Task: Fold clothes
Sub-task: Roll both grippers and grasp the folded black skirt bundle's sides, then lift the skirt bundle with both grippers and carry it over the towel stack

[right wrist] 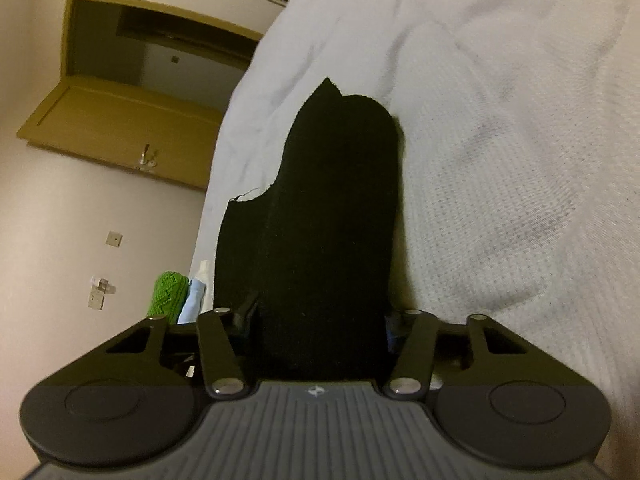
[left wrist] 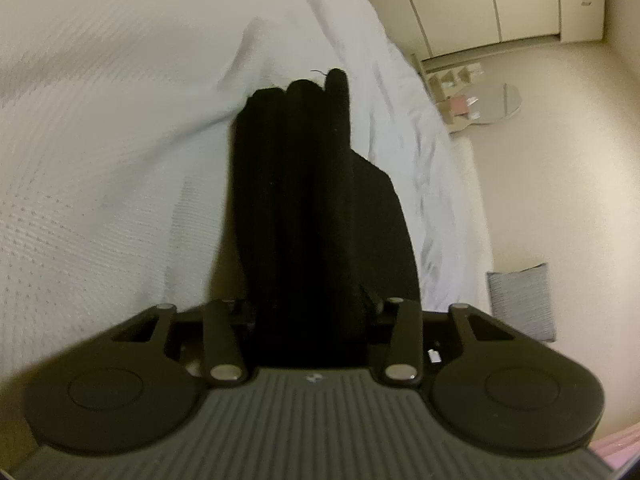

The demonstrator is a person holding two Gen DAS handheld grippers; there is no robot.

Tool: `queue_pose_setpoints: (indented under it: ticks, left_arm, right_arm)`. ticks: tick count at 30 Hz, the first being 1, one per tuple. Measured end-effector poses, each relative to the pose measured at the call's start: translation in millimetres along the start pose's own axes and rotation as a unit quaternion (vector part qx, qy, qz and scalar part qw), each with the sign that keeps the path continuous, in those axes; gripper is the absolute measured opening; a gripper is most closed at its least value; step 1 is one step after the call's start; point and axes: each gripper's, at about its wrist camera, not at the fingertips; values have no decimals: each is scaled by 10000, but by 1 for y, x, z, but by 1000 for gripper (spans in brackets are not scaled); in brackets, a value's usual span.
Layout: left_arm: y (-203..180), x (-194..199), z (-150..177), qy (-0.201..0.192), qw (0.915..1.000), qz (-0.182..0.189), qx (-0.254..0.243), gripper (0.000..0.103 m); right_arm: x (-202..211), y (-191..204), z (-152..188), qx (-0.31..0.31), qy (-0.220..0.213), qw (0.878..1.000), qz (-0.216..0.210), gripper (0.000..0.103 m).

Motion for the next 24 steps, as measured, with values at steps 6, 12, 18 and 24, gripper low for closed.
queue_pose_setpoints:
  ticks: [6, 12, 18, 24]
  left_arm:
    - [-39, 24, 3, 54, 9985, -33, 550, 33]
    - [-90, 58, 8, 11, 9934, -222, 1127, 33]
    - [-143, 122, 18, -431, 9900, -335, 1300, 33]
    - [-152, 211, 13, -924, 9874, -401, 1219, 33]
  right_arm:
    - [22, 31, 2, -136, -24, 9999, 16, 47]
    - [57, 77, -3, -471, 262, 9985, -17, 46]
    - [83, 140, -11, -374, 653, 9970, -195, 46]
    - [66, 212, 9, -74, 857, 9948, -539, 46]
Point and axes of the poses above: each gripper's, at about its wrist camera, not at the fingertips, and x roughly against the way its jaws point, y to its left, z to its underside, and after that the axes turned 5 degrees about z, right-handed
